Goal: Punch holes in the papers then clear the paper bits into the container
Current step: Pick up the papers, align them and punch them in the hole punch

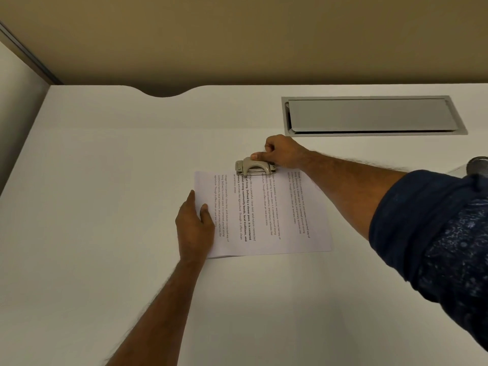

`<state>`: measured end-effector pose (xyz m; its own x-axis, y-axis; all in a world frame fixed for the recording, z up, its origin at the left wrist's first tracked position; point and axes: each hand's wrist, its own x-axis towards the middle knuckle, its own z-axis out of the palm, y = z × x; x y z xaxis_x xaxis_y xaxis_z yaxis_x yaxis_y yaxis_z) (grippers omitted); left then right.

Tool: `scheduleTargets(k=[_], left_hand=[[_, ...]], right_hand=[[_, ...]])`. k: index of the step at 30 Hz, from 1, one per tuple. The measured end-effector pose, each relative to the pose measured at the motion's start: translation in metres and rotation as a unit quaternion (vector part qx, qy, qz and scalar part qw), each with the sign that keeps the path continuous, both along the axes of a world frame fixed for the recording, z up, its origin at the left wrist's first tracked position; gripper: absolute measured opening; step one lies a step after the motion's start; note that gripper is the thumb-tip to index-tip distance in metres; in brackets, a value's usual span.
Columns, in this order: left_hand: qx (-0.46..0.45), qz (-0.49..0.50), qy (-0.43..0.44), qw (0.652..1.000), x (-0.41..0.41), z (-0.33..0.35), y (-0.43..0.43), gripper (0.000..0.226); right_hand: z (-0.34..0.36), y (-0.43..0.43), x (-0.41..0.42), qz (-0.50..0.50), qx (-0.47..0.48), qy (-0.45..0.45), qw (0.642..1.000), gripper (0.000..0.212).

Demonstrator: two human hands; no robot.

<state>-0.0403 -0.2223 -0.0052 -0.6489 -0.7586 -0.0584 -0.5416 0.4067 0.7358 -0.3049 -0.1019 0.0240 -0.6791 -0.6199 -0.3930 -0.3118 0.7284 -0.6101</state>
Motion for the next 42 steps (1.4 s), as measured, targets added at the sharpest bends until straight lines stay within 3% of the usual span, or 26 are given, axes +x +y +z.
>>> scheduleTargets(k=[9, 14, 17, 25, 33, 37, 42], left_hand=[[-0.010, -0.011, 0.013, 1.000, 0.000, 0.009, 0.002, 0.044], [-0.012, -0.024, 0.020, 0.999, 0.002, 0.006, 0.000, 0.042], [-0.015, -0.024, 0.033, 0.999, 0.004, 0.006, 0.001, 0.040], [0.003, -0.006, 0.046, 0.999, 0.019, 0.008, 0.011, 0.041], [0.102, 0.027, 0.040, 0.994, 0.032, 0.009, 0.013, 0.034], [0.143, 0.028, 0.038, 0.989, 0.041, 0.005, 0.015, 0.028], [0.178, 0.017, 0.045, 0.983, 0.048, 0.006, 0.015, 0.029]], right_hand=[[0.015, 0.011, 0.008, 0.018, -0.001, -0.009, 1.000, 0.072], [0.017, 0.026, 0.013, -0.003, -0.034, 0.025, 0.999, 0.049], [0.018, 0.040, 0.017, 0.027, 0.020, 0.065, 0.997, 0.026], [0.006, 0.063, 0.037, 0.071, 0.058, 0.139, 0.986, 0.020], [-0.005, 0.076, 0.055, 0.060, 0.037, 0.178, 0.982, 0.024], [-0.004, 0.087, 0.071, 0.023, -0.005, 0.178, 0.984, 0.035], [0.003, 0.114, 0.106, -0.104, -0.113, 0.158, 0.976, 0.032]])
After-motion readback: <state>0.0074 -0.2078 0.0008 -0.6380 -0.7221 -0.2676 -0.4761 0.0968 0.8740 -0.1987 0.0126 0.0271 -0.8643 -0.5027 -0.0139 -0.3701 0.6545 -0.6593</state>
